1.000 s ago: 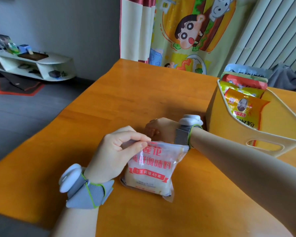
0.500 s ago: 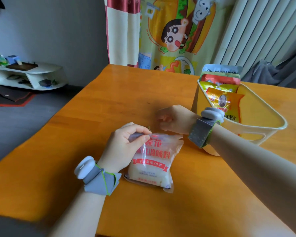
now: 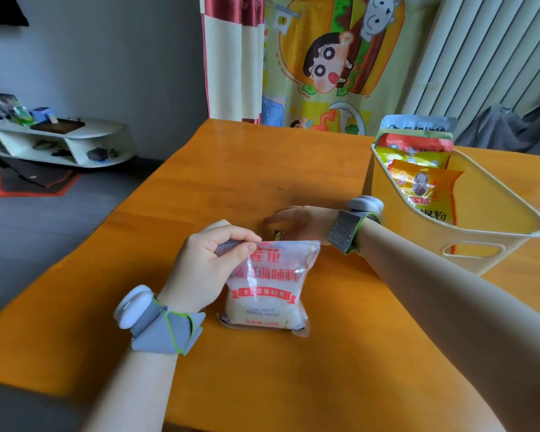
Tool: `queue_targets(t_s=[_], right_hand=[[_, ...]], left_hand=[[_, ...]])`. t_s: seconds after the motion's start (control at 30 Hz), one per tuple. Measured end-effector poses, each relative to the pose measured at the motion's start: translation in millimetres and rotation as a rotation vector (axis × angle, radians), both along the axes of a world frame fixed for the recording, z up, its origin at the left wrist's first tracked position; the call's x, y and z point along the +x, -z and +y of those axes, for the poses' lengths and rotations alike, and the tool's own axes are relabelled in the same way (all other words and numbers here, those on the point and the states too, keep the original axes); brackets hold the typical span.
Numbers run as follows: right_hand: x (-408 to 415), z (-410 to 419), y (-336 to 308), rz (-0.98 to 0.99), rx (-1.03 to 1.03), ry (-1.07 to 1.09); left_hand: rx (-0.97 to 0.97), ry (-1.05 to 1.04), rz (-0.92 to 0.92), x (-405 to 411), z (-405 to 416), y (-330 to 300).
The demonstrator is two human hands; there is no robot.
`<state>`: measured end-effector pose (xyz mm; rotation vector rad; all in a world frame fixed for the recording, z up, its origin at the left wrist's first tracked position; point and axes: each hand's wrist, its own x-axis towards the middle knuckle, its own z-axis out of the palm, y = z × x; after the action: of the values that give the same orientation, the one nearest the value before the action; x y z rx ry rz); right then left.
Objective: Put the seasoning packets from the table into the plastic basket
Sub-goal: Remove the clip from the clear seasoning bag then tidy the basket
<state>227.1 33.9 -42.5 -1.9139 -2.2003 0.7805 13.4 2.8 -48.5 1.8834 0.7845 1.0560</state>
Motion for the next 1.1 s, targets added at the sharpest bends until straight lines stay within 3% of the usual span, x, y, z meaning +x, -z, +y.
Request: queue_targets(t_s=[0.1,0.27,0.43,0.53,0.73,1.1], right_hand=[[-4.3,6.9,7.1,0.004,-0.037,-0.017],[-3.0,9.8,11.0,0.026,0.118,0.101],[-9.8,-2.8,-29.4,0.588,0.330,0.237],[-20.1,-27.2,-52.2,0.708,0.501,0.179],[-15.1,-64.4,-44.5,0.215,0.514,-0.006],[-21.2,-80.3,-53.4,0.002,0.483,-0.098]], left_hand=[[-0.018,0.013,0.011,-4.3,2.8,1.5],[0.021,-0.025,0.046,0.8,6.7,0.0],[0.040,-0.054,0.070,12.1,10.7,-2.3],[0.000,-0.036,0.072,25.1,11.5,-1.9],[-0.105,0.018,0.005,45.9,2.5,-2.1],[-0.112,0.061,-0.001,46.3,-6.8,-3.9]])
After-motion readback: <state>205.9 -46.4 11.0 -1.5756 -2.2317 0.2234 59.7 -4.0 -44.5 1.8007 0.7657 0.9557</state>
